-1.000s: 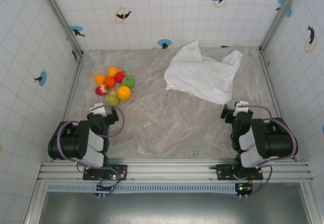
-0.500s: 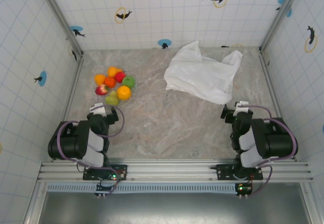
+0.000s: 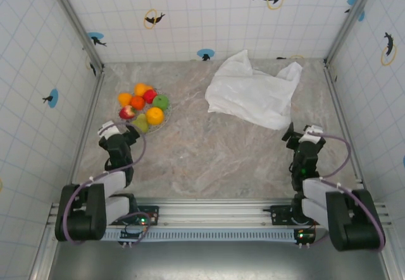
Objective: Place the fruits into the plastic bag
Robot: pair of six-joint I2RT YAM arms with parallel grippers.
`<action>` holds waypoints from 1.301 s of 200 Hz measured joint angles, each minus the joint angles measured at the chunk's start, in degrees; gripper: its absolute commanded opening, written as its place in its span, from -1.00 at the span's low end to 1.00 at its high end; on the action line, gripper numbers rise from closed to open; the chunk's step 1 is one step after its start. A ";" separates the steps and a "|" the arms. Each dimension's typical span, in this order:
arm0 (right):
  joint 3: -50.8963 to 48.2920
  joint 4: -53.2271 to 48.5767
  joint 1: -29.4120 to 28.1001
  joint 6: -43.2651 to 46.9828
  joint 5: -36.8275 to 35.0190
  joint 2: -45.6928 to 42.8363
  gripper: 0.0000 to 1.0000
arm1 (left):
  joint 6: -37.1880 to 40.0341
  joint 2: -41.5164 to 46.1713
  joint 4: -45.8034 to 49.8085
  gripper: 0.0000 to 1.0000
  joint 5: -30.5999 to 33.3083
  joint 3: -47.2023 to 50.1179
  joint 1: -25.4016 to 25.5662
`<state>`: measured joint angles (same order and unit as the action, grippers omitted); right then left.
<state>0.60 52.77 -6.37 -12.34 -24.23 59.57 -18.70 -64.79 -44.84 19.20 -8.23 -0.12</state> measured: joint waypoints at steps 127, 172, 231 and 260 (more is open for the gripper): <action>38.73 -28.87 -3.08 -8.50 15.74 30.86 0.83 | -17.75 4.04 23.98 0.92 -21.84 -14.16 8.31; 50.27 -38.88 -3.37 -5.11 17.59 41.88 -0.16 | -17.53 2.12 25.35 0.93 -22.88 -15.78 11.21; 50.71 -44.15 -0.74 4.42 25.88 41.83 -1.00 | -17.27 -0.59 27.74 0.93 -22.88 -17.53 14.25; 46.58 -46.82 0.00 12.96 36.70 35.12 -1.00 | -17.16 -1.09 28.15 0.93 -22.95 -18.29 15.63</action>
<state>47.18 5.96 -6.37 0.62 12.47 94.70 -35.86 -65.89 -16.69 -3.75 -26.52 15.51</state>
